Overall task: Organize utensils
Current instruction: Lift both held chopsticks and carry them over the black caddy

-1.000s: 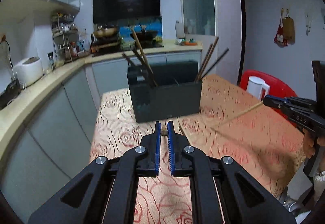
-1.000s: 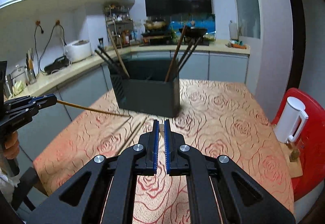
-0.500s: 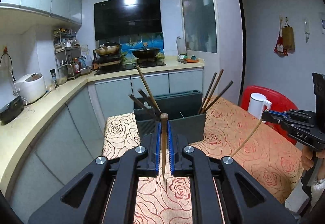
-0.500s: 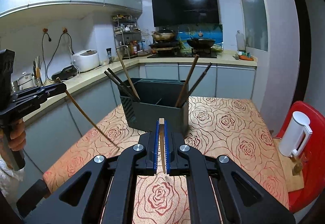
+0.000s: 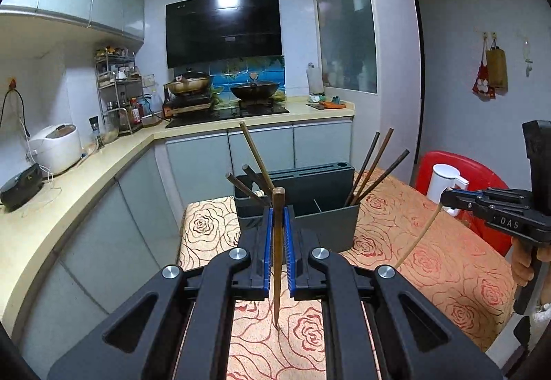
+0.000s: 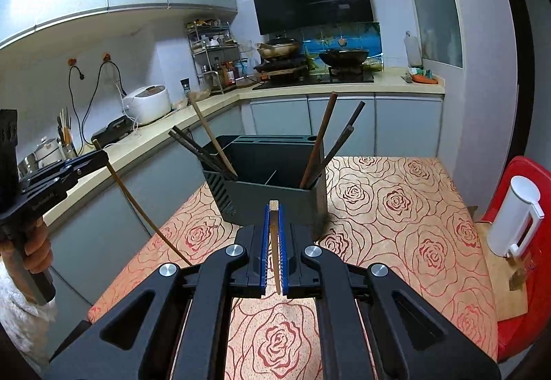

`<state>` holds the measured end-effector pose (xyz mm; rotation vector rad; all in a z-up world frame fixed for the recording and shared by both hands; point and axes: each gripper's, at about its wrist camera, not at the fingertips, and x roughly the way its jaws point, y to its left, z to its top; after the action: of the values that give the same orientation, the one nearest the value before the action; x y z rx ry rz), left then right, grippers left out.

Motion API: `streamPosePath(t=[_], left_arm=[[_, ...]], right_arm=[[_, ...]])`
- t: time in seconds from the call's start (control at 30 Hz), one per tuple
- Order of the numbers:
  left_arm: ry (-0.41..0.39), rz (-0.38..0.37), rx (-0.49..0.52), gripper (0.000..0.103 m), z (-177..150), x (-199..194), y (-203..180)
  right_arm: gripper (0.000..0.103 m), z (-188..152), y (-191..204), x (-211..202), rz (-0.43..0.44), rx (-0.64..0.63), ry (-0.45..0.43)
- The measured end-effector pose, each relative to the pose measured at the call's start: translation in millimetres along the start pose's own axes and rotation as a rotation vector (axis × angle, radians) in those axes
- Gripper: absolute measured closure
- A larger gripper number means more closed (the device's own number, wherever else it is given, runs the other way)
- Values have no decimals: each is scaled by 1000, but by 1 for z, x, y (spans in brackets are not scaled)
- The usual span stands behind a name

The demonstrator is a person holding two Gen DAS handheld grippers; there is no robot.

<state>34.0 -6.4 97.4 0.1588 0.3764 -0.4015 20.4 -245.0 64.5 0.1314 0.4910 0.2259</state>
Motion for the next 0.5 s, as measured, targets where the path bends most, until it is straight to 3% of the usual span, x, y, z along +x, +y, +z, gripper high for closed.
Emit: streamPosePath(t=[0.5], left_arm=[[-27,-7,-20,97,49,9,8]], right_arm=[[97,42,-7,0,-3,1,-28]])
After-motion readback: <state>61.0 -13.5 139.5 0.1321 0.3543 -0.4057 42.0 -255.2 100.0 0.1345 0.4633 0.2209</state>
